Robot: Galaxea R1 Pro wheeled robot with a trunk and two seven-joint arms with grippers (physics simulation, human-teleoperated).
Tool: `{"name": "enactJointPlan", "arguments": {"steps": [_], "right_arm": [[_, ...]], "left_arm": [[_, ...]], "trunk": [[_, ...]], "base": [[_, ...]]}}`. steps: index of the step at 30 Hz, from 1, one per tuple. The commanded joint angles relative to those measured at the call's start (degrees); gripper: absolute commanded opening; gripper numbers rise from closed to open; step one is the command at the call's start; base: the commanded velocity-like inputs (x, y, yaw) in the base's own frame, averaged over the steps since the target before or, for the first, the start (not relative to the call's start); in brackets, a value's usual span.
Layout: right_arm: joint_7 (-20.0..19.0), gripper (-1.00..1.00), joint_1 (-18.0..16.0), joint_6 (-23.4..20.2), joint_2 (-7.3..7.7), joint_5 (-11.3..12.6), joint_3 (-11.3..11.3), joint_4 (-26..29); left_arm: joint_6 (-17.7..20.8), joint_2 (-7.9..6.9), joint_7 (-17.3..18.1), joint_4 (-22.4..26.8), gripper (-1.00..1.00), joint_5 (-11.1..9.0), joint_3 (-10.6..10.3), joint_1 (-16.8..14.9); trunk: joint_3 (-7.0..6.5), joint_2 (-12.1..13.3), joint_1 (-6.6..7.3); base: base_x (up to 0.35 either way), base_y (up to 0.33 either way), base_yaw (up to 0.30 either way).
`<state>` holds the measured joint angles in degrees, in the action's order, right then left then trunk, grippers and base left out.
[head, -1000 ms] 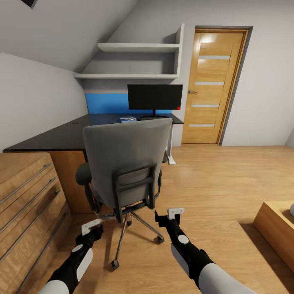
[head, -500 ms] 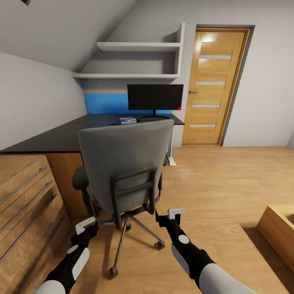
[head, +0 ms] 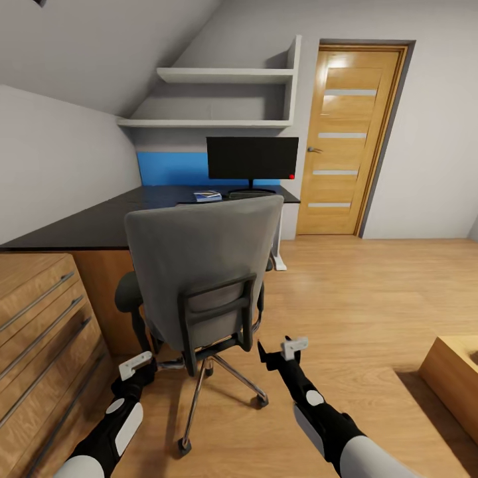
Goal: In the bedroom, organize the workspace by keeping the computer under the desk, ensuring the monitor is on the desk, placing the keyboard on the desk next to the monitor, placing the mouse on the desk next to the keyboard, moving the folder from the swivel chair onto the desk next to the mouse, stacking the notebook on top of the folder with the pen on top of the notebook, and positioning the swivel chair next to the desk.
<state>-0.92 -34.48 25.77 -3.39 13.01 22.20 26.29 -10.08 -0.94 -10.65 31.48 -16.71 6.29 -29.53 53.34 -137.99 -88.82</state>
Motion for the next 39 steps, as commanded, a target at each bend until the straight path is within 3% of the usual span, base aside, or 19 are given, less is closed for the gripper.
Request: {"name": "enactJointPlan", "arguments": {"steps": [1,10,39], "right_arm": [[-0.48,1.0,0.41,1.3,0.17,0.61,0.3,0.03],[-1.15,1.0,1.63,4.06,0.96,0.61,0.31,0.68],[-1.19,1.0,1.7,4.09,1.02,0.61,0.22,0.7]], "left_arm": [[-0.23,-0.08,-0.08,-0.02,1.0,-0.59,-0.14,-0.02],[-0.23,-0.7,-0.08,-0.02,1.0,-0.6,-0.14,-0.03],[-0.31,-0.81,0.09,-0.02,1.0,-0.57,-0.14,-0.01]], "trunk": [[0.05,-0.02,0.01],[0.05,-0.02,0.01],[0.05,-0.02,0.01]], "base": [[0.001,0.0,0.0],[0.0,-0.008,0.0],[0.0,-0.073,0.0]]}}
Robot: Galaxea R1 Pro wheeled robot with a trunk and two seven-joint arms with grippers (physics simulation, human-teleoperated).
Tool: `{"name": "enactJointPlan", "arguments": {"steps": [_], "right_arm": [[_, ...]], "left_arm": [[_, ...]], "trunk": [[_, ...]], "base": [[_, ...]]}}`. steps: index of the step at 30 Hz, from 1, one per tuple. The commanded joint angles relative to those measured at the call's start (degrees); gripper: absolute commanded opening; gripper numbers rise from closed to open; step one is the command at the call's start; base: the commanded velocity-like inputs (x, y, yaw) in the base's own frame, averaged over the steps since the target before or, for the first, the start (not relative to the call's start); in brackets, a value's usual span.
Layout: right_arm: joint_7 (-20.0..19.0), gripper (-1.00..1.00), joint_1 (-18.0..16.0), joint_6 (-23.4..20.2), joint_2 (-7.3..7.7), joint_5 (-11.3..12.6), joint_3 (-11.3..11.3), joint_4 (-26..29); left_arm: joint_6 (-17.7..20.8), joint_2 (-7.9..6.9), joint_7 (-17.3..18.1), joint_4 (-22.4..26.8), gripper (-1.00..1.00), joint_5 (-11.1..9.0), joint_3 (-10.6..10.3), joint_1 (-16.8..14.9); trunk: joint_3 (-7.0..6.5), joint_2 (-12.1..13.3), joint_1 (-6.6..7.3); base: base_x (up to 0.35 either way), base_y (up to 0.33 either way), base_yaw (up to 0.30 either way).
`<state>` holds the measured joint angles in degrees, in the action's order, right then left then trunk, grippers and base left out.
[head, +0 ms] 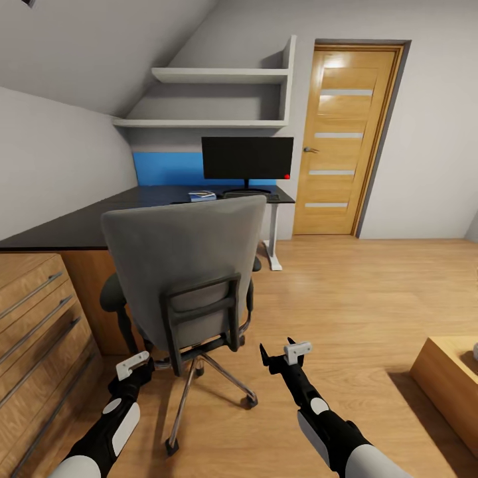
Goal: In the bedroom, organize the workspace by keeping the computer under the desk, ensuring the monitor is on the desk, placing the keyboard on the desk next to the monitor, placing the mouse on the desk next to the keyboard, moving the folder from the swivel chair onto the desk next to the mouse, stacking the notebook on top of the folder with the pen on top of the notebook, and positioning the swivel chair next to the desk.
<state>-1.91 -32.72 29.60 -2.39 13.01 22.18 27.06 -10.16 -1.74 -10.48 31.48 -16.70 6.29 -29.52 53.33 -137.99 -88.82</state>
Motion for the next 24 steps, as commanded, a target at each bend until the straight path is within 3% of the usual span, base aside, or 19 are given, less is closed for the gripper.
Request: {"name": "enactJointPlan", "arguments": {"steps": [1,6,16,24], "right_arm": [[-0.2,1.0,-0.06,0.23,0.02,0.61,0.24,-0.08],[-0.2,1.0,-0.06,0.2,0.0,0.61,0.23,-0.08],[-0.19,1.0,-0.06,0.14,-0.02,0.61,0.23,-0.08],[-0.15,1.0,-0.06,0.14,0.01,0.61,0.23,-0.08]], "left_arm": [[-0.22,-0.02,-0.08,-0.02,1.0,-0.59,-0.14,-0.02],[-0.24,-0.02,0.0,-0.02,1.0,-0.61,-0.14,-0.03],[-0.29,-0.09,0.1,-0.02,1.0,-0.61,-0.1,-0.02],[-0.31,-0.77,-0.08,-0.02,1.0,-0.78,0.0,-0.02]], "trunk": [[0.05,-0.02,0.01],[0.05,-0.02,0.01],[0.05,-0.02,0.01],[0.05,-0.02,0.01]], "base": [[0.0,-0.007,0.0],[-0.073,0.073,0.0],[-0.187,0.226,0.0],[-0.041,0.137,0.0]]}}
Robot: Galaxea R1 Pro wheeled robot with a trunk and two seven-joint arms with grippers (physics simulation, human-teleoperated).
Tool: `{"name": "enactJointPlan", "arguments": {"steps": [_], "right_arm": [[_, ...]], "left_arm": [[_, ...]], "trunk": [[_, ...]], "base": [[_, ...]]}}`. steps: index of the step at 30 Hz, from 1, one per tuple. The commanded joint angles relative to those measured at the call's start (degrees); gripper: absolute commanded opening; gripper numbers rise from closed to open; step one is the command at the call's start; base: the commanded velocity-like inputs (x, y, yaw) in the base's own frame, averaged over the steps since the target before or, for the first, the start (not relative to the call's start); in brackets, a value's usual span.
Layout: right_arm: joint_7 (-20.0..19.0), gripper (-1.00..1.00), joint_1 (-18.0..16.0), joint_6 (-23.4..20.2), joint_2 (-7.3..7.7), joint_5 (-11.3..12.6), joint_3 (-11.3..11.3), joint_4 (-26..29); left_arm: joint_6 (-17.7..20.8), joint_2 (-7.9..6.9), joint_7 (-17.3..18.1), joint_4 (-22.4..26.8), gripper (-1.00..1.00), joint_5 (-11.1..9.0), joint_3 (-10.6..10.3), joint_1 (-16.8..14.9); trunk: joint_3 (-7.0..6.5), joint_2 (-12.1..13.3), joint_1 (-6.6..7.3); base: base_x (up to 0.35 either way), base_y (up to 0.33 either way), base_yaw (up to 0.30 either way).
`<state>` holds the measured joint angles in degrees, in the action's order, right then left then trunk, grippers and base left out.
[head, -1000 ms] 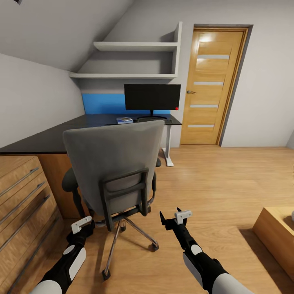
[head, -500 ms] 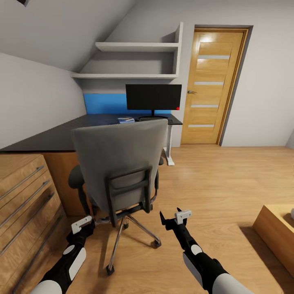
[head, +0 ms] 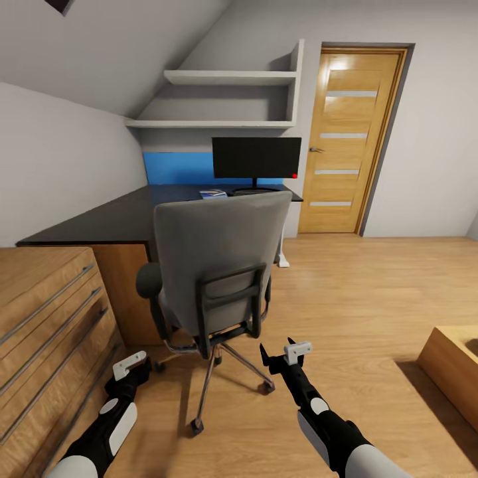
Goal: In the bedroom, organize the workspace by keeping the computer under the desk, ensuring the monitor is on the desk, placing the keyboard on the desk next to the monitor, placing the mouse on the desk next to the keyboard, moving the folder from the swivel chair onto the desk next to the mouse, stacking the notebook on top of the folder with the pen on top of the notebook, and positioning the swivel chair next to the desk.
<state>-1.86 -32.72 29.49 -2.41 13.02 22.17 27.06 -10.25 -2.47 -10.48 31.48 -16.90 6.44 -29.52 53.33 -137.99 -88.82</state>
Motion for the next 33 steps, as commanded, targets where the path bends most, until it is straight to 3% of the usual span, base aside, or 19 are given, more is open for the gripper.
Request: {"name": "enactJointPlan", "arguments": {"steps": [1,29,33], "right_arm": [[-0.21,1.0,-0.06,0.26,0.03,0.61,0.25,-0.08],[-0.25,1.0,-0.06,0.3,0.05,0.61,0.16,-0.08],[-0.25,1.0,-0.06,0.3,0.11,0.61,0.16,-0.08]], "left_arm": [[-0.22,-0.17,-0.11,-0.02,1.0,-0.76,-0.13,-0.02],[-0.22,-0.43,-0.33,-0.02,1.0,-1.6,-0.11,-0.03],[-0.21,-0.43,-0.34,-0.02,1.0,-1.7,0.78,-0.05]], "trunk": [[0.05,-0.02,0.01],[0.05,-0.02,0.01],[0.05,-0.02,0.01]], "base": [[-0.006,0.024,0.0],[0.132,0.003,0.0],[0.085,0.0,0.0]]}}
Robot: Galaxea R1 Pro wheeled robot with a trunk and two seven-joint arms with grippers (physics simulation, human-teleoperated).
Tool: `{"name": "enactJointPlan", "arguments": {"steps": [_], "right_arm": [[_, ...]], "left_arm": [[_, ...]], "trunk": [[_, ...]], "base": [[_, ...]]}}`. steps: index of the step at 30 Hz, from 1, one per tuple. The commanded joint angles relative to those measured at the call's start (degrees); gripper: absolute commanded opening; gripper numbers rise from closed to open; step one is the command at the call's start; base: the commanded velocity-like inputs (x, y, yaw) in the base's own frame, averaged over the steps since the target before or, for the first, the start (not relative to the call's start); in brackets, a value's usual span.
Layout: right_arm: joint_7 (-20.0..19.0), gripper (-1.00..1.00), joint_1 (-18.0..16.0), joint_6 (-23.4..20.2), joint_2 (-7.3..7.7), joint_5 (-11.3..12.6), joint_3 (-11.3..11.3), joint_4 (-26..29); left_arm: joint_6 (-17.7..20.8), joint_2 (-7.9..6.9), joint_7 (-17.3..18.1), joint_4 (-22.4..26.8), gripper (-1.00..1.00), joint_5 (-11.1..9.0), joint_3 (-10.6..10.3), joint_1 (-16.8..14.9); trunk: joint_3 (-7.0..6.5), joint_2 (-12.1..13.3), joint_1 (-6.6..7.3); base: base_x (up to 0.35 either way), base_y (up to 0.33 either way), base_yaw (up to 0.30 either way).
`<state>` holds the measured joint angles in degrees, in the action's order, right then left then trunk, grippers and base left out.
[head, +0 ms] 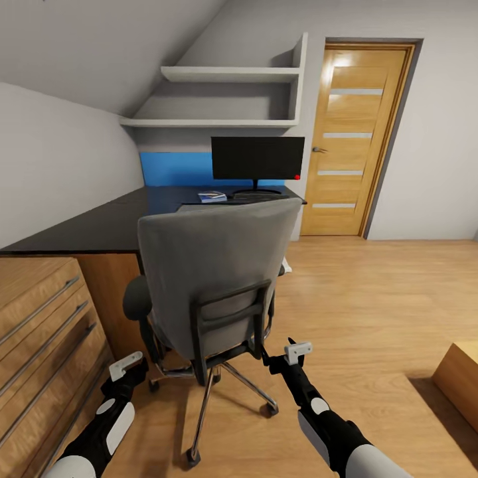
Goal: In the bedroom, organize the workspace by keeping the computer under the desk, ensuring the monitor is on the desk, placing the keyboard on the desk next to the monitor, placing the mouse on the desk next to the keyboard, moving the folder from the swivel chair onto the desk next to the mouse, stacking the notebook on top of the folder with the pen on top of the notebook, and positioning the swivel chair next to the desk.
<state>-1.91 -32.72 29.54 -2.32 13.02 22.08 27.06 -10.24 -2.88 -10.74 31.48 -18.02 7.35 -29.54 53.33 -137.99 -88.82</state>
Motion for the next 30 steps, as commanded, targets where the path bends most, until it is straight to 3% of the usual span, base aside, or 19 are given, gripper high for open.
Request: {"name": "enactJointPlan", "arguments": {"steps": [1,4,9,30], "right_arm": [[-0.2,1.0,-0.06,0.25,0.02,0.61,0.24,-0.08],[-0.2,1.0,-0.06,0.25,0.03,0.61,0.24,-0.08],[-0.2,1.0,-0.06,0.26,0.03,0.61,0.24,-0.08],[-0.29,1.0,-0.06,0.34,0.33,0.61,0.24,-0.08]], "left_arm": [[-0.22,-0.02,-0.06,-0.02,1.0,-0.59,0.27,-0.02],[-0.22,-0.02,0.06,-0.02,1.0,-0.54,2.63,-0.02],[-0.22,-0.02,0.23,-0.02,1.0,-0.53,4.36,0.0],[-0.22,-0.02,0.01,-0.02,1.0,-0.52,5.13,-0.02]], "trunk": [[0.05,-0.02,0.01],[0.05,-0.02,0.01],[0.05,-0.02,0.01],[0.05,-0.02,0.01]], "base": [[0.034,0.0,0.0],[0.019,0.0,0.0],[0.109,0.0,0.0],[0.09,-0.031,0.0]]}}
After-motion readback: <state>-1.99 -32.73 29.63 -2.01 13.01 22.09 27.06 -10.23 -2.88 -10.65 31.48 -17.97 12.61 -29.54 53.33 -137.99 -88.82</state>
